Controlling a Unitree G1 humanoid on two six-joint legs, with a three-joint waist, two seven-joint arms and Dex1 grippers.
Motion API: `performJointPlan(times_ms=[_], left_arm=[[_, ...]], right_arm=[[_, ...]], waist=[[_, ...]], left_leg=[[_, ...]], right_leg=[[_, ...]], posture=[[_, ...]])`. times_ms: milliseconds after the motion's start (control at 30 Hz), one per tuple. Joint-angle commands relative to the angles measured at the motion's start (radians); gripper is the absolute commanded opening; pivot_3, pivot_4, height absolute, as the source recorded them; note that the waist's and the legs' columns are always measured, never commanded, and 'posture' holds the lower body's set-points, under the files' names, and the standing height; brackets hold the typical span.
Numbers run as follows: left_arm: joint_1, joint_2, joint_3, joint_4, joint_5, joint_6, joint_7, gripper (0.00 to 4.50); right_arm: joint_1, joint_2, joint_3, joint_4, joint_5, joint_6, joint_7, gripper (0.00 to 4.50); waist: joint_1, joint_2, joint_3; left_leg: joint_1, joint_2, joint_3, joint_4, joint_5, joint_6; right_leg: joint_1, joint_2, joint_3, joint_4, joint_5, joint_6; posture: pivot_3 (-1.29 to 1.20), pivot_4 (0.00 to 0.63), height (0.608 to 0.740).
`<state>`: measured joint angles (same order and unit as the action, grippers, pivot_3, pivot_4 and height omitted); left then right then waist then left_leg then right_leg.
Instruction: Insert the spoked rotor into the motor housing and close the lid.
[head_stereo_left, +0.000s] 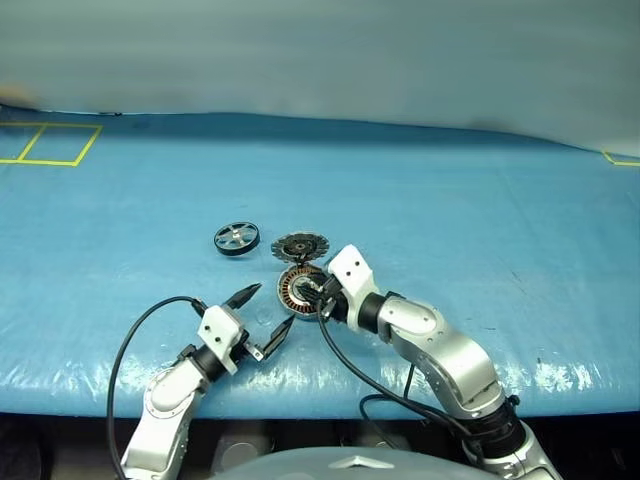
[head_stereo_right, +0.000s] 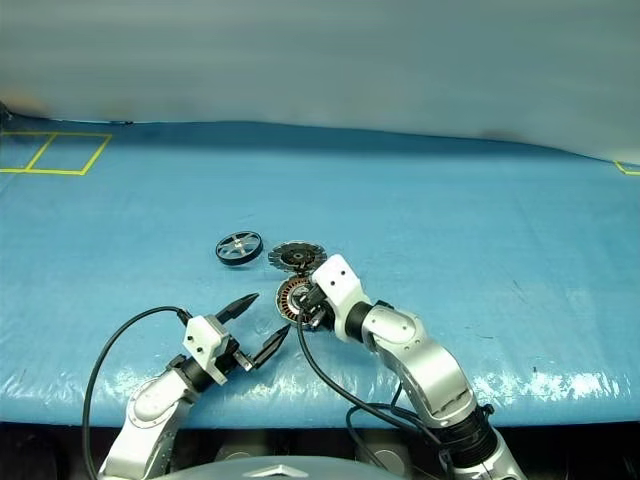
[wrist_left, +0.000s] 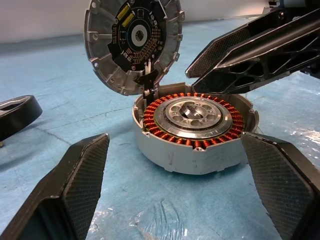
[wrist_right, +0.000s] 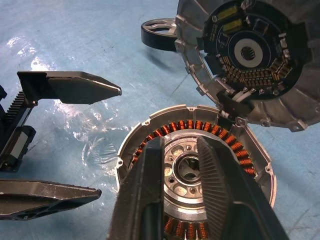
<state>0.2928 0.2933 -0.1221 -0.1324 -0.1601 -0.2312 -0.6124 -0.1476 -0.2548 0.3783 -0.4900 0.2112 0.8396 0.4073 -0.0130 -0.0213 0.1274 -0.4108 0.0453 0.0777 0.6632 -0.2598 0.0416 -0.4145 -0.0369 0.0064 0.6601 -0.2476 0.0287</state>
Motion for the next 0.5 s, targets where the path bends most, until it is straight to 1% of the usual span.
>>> performJointPlan(times_ms=[33, 500], left_arm=[[-0.006, -0.007, -0.008, -0.005, -0.012, -0.027, -0.004, 4.5], [-0.008, 0.003, -0.007, -0.008, -0.013, -0.024, -0.007, 4.5]], right_arm=[[0.005, 0.015, -0.003, -0.018, 0.009, -0.011, -0.009, 0.01], [0.016, 0.065, 0.0, 0.091, -0.005, -0.094, -0.021, 0.01]], waist=[[0.0, 0.0, 0.0], [0.0, 0.0, 0.0]], left_leg=[[0.0, 0.0, 0.0, 0.0, 0.0, 0.0], [0.0, 0.0, 0.0, 0.0, 0.0, 0.0]], right_leg=[[0.0, 0.0, 0.0, 0.0, 0.0, 0.0], [0.0, 0.001, 0.0, 0.0, 0.0, 0.0]], posture=[[0.0, 0.15, 0.74], [0.0, 0.15, 0.74]])
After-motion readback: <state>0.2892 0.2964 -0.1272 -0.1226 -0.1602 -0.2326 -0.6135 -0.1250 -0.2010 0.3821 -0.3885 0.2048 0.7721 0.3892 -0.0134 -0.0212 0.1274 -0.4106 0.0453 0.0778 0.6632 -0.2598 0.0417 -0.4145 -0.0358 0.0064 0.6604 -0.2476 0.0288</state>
